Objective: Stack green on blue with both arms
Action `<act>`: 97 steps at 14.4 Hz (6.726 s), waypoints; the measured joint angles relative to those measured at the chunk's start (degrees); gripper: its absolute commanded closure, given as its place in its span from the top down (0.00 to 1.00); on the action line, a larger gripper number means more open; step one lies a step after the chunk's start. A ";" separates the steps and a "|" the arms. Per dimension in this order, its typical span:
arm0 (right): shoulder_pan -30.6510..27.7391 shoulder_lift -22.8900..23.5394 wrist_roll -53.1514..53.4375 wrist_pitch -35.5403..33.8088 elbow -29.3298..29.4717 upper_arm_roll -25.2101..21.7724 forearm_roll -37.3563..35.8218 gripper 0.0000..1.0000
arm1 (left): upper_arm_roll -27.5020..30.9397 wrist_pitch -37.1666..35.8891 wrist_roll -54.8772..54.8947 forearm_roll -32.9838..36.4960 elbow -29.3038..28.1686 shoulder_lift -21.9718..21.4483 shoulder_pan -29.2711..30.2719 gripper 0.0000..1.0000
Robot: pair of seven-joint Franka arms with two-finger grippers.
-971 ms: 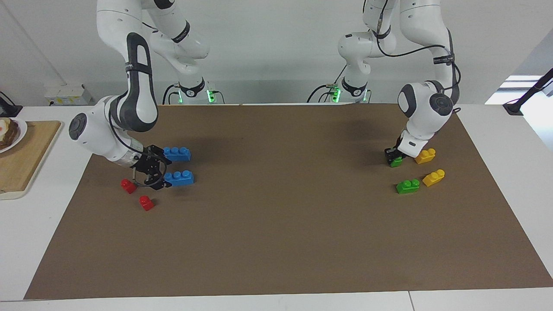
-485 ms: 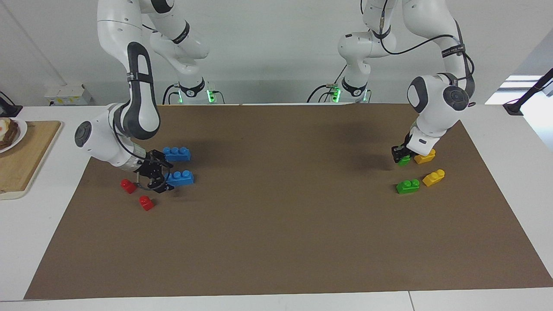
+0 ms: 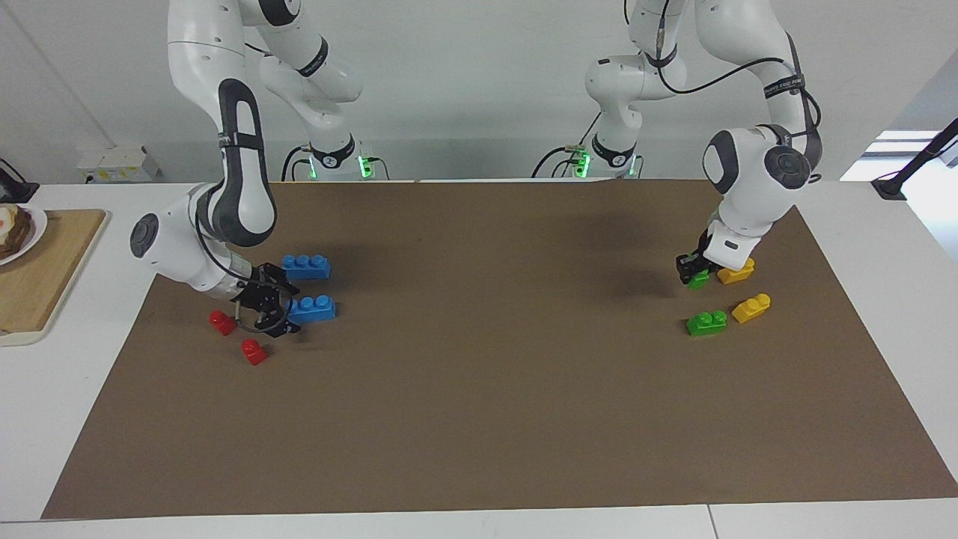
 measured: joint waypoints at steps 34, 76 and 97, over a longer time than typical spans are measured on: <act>41.21 6.33 51.81 19.52 12.63 0.91 6.68 0.00 | -0.32 -5.93 -39.53 -8.73 6.55 -0.30 -7.34 0.00; 45.28 9.39 52.29 28.99 8.55 0.89 6.69 0.00 | -0.47 2.42 -107.39 -3.77 15.58 13.56 -29.84 0.00; 45.29 9.39 52.22 29.14 8.47 0.91 6.69 0.00 | -0.59 9.03 -105.46 -4.34 9.91 10.62 -31.07 0.00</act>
